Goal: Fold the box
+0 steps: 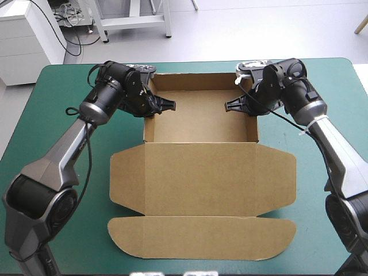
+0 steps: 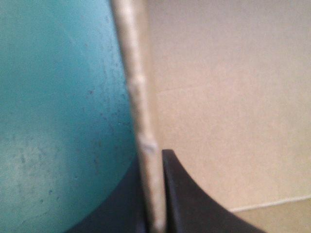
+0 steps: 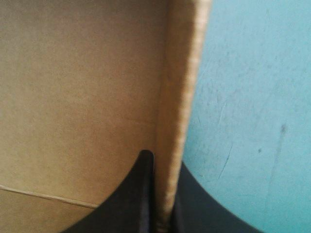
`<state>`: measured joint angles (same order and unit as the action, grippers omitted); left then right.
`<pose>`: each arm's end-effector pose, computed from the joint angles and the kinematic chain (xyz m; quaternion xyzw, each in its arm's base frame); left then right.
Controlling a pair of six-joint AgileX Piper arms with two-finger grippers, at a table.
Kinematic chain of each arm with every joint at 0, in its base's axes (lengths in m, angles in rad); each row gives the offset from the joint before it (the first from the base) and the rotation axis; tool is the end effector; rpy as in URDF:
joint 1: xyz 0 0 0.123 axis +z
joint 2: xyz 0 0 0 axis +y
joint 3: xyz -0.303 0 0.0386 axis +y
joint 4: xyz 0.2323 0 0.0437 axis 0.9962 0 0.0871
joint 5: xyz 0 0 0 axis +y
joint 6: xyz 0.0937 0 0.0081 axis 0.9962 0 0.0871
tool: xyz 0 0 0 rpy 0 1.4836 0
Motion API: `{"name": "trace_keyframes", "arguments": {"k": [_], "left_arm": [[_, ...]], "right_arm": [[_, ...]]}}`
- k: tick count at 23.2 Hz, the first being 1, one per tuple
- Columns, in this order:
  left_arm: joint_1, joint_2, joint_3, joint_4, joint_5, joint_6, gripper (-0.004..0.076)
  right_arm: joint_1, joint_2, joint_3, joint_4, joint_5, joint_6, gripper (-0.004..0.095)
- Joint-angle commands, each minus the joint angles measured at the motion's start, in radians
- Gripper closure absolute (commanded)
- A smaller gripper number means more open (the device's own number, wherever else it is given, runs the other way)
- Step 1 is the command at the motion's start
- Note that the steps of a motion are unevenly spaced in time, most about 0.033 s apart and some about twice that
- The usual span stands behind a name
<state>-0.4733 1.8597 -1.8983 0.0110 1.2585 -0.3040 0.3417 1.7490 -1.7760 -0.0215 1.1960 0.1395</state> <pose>0.3508 -0.1785 0.3699 0.0830 0.9726 -0.0773 0.2032 0.3463 0.1211 0.3813 -0.0993 0.9651 0.0473 0.2376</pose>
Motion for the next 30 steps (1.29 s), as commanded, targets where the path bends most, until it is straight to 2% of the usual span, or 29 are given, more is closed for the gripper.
{"name": "trace_keyframes", "arguments": {"k": [1,6,16,19,20,22,24,25,26,27,30], "left_arm": [[-0.014,0.019,-0.072,-0.094,0.016,0.031,0.0731],[-0.014,0.079,-0.074,-0.166,0.016,0.038,0.0731],[-0.014,0.147,-0.075,-0.154,0.016,0.038,0.0731],[-0.014,0.157,-0.075,-0.158,0.016,0.038,0.0697],[-0.014,0.159,-0.075,-0.157,0.016,0.038,0.0668],[-0.014,0.161,-0.075,-0.157,0.016,0.043,0.0552],[-0.014,0.161,-0.075,-0.152,0.016,0.067,0.0356],[-0.014,0.161,-0.075,-0.15,0.016,0.067,0.0234],[-0.014,0.161,-0.075,-0.15,0.016,0.067,0.0192],[-0.014,0.161,-0.075,-0.148,0.016,0.067,0.0139],[-0.014,0.161,-0.076,-0.146,0.016,0.069,0.0132]], "right_arm": [[0.01,-0.031,0.06,0.099,-0.027,-0.049,0.0924],[-0.028,0.008,0.091,0.113,-0.029,-0.056,0.0924],[-0.102,0.022,0.091,0.101,-0.064,-0.065,0.0924],[-0.103,0.022,0.091,0.105,-0.071,-0.065,0.09],[-0.103,0.022,0.091,0.105,-0.071,-0.068,0.0866],[-0.104,0.024,0.091,0.108,-0.061,-0.091,0.0672],[-0.11,0.026,0.091,0.103,-0.051,-0.091,0.0351],[-0.118,0.033,0.091,0.106,-0.042,-0.091,0.0121],[-0.118,0.039,0.091,0.107,-0.038,-0.091,0.0029],[-0.119,0.044,0.091,0.102,-0.032,-0.085,-0.003],[-0.119,0.051,0.087,0.097,-0.031,-0.079,-0.0018]]}}
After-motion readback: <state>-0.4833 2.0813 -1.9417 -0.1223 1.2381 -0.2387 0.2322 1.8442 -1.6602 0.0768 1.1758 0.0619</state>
